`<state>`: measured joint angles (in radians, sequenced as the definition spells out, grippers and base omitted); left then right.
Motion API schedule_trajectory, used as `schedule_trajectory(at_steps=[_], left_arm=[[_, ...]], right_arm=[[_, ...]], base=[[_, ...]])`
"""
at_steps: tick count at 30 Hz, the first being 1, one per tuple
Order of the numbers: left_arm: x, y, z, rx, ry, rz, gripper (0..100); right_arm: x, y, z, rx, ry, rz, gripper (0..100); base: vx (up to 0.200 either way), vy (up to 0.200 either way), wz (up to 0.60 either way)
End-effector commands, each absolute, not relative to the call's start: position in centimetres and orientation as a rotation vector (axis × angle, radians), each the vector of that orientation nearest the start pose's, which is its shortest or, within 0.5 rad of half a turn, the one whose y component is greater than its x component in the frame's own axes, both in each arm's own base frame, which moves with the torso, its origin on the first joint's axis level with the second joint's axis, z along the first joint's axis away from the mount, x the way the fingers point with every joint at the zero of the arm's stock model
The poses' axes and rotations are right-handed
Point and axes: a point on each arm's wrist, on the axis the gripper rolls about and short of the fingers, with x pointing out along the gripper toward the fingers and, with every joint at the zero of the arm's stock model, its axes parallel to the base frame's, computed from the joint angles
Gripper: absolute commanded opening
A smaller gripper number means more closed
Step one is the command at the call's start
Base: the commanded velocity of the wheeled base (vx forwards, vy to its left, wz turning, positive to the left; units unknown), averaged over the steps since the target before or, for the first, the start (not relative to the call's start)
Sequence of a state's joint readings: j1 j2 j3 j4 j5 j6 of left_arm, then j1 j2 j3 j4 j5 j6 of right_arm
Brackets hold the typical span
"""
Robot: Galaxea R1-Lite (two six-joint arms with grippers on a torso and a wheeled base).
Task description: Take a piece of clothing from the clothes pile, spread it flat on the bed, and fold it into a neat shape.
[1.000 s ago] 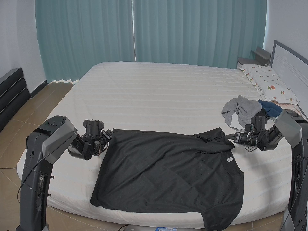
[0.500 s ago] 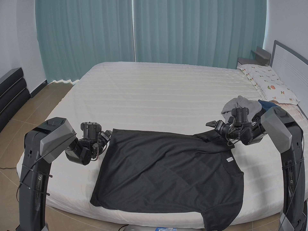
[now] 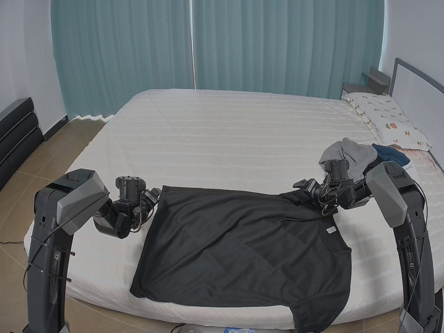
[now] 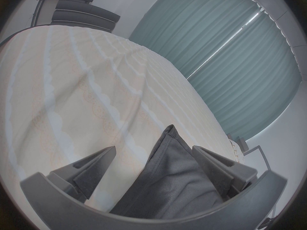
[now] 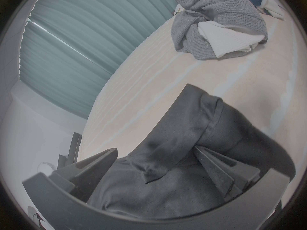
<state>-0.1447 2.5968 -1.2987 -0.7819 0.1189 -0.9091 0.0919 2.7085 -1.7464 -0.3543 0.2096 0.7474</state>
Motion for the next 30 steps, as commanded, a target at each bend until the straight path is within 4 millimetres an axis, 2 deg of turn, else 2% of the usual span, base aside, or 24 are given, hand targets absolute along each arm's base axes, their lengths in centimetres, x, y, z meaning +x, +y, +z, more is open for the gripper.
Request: schedule_trajectory(at_steps=[1,7,11,16,19,23,24,26,27,30], left_arm=[[46.1,-6.4,-4.2,-0.822,0.482,0.208,100],[46.1,-6.4,-4.2,-0.822,0.482,0.208,100],[46.1,-6.4,-4.3,-0.82,0.483,0.208,100],[46.1,-6.4,-4.3,-0.82,0.483,0.208,100],[46.1,-6.4,-4.3,-0.82,0.483,0.208,100],[46.1,-6.4,-4.3,-0.82,0.483,0.208,100],[46.1,-6.4,-4.3,-0.82,0.483,0.208,100],[46.1,-6.4,-4.3,-0.82,0.483,0.208,100],[46.1,-6.4,-4.3,-0.82,0.483,0.208,100],[46.1,-6.5,-4.4,-0.819,0.485,0.208,100]], right_arm=[[52.2,5.4,-4.9,0.747,0.692,0.026,100],[53.3,5.6,-5.2,0.739,0.657,-0.004,100],[54.8,6.0,-4.4,0.814,0.507,-0.011,100],[55.6,6.6,-2.1,0.865,0.255,0.115,100],[55.7,6.7,-1.2,0.87,0.174,0.177,100],[55.7,6.8,-1.7,0.87,0.192,0.188,100],[55.6,7.1,-3.1,0.858,0.226,0.179,100],[55.5,7.1,-3.8,0.833,0.253,0.169,100],[55.4,7.0,-4.8,0.789,0.298,0.147,100],[55.4,6.7,-5.3,0.745,0.329,0.12,100]], base=[[0.0,0.0,0.0],[0.0,0.0,0.0],[0.0,0.0,0.0],[0.0,0.0,0.0],[0.0,0.0,0.0],[0.0,0.0,0.0],[0.0,0.0,0.0],[0.0,0.0,0.0],[0.0,0.0,0.0],[0.0,0.0,0.0]])
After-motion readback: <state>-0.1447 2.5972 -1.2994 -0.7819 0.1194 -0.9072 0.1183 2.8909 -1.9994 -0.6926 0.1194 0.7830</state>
